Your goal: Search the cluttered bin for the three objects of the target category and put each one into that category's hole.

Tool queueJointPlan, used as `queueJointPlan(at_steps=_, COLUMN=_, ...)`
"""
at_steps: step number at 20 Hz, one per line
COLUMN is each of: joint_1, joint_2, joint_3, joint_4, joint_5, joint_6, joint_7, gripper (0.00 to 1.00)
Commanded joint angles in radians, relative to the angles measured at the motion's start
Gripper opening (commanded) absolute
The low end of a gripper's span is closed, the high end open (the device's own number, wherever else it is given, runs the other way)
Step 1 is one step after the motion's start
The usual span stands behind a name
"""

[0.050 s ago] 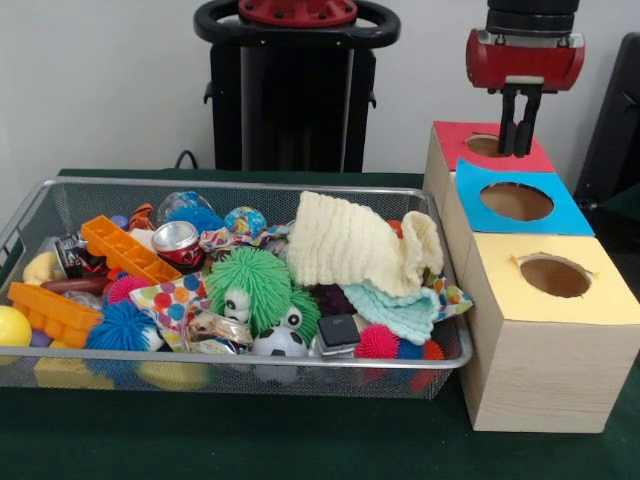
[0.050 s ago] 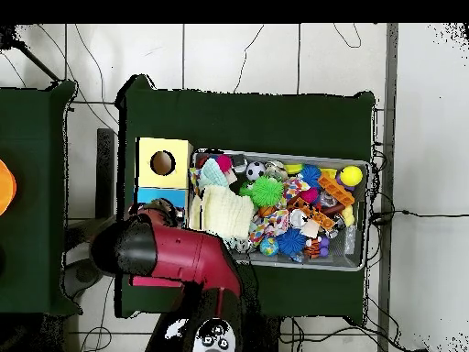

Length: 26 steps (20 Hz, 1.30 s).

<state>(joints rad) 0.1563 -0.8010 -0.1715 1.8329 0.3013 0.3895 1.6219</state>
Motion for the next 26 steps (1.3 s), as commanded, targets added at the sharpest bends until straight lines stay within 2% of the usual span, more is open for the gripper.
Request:
queueJointPlan(at_steps=1, joint_1=-0.034, joint_2=0.03, joint_3=0.009, joint_4=-0.07, joint_5=0.016, joint_6=0.136, joint_7=0.21, gripper=0.0)
queueJointPlan(at_steps=17, joint_1=-0.053, joint_2=0.079, joint_3=0.005, joint_4=-0.12, joint_5=0.014, joint_6=0.156, joint_7=0.211, gripper=0.0)
queueJointPlan(at_steps=26, joint_1=-0.093, joint_2=0.099, joint_3=0.066, joint_4=-0.059, joint_5=0.025, joint_6=0.068, joint_7=0.181, gripper=0.0)
